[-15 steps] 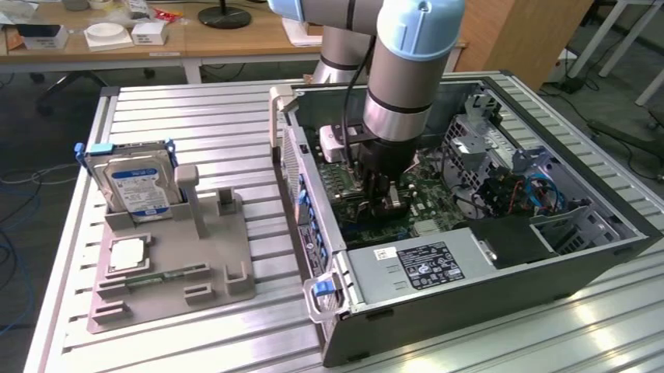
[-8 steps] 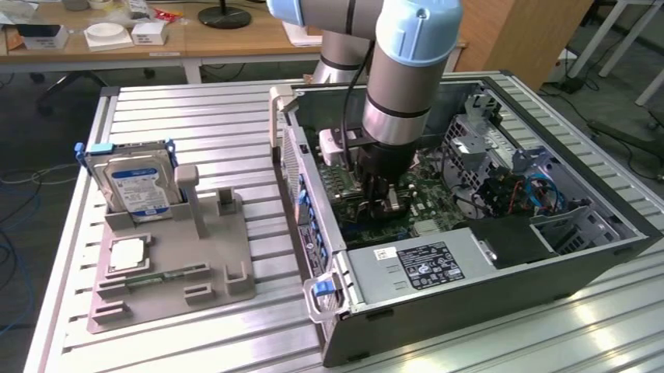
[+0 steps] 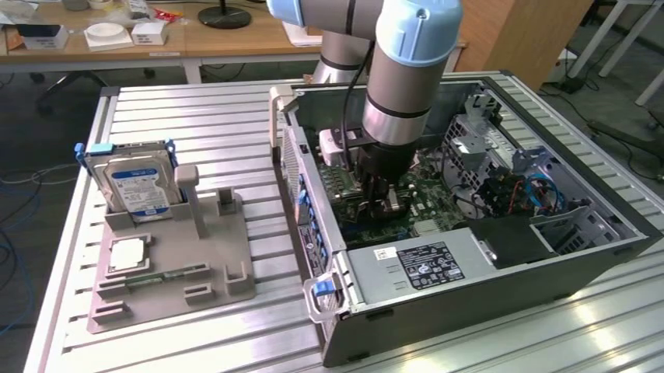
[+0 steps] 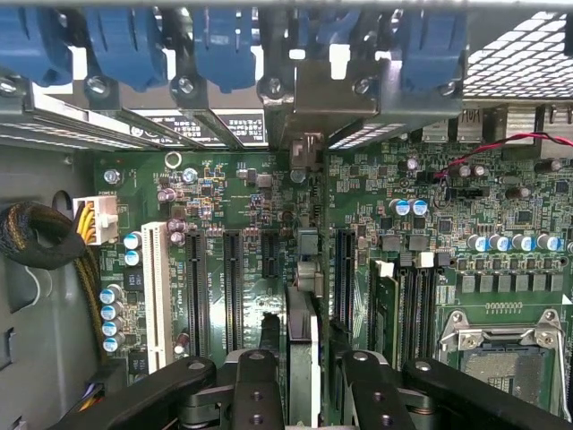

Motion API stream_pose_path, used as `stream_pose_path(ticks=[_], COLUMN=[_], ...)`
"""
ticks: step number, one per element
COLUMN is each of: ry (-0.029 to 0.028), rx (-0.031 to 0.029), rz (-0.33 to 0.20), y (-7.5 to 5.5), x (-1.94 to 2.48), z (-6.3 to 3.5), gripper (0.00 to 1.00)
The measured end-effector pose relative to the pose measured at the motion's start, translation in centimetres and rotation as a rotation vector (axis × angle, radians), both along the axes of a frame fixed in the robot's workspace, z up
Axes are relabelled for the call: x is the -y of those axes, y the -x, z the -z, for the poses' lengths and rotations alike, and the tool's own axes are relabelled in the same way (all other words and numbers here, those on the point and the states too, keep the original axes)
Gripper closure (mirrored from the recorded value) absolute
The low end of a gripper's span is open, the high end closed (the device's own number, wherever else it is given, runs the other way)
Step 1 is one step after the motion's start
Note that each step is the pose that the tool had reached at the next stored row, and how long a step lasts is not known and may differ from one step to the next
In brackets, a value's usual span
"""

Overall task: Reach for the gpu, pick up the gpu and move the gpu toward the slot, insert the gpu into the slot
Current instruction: 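Insert the gpu into the slot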

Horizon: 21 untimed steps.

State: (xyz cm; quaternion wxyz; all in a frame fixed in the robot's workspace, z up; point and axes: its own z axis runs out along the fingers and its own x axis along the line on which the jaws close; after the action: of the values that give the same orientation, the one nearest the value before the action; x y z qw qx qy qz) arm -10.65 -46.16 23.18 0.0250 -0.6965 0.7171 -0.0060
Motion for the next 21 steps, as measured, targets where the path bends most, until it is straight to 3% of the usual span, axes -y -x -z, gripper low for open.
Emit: stream_pose_path(ticks=[6, 7, 17, 21], ry=[0.0001, 0.0001, 0.0002, 0.0021], rx=[-0.0001, -0.0001, -0.0001, -0.0012], rz=[0.000, 0.000, 0.000, 0.000], y=[0.00, 0.00, 0.00, -0.01], x=[0.00, 0.00, 0.00, 0.02], z=[0.00, 0.00, 0.02, 0.49], gripper=[0.69, 0.74, 0.74, 0.74])
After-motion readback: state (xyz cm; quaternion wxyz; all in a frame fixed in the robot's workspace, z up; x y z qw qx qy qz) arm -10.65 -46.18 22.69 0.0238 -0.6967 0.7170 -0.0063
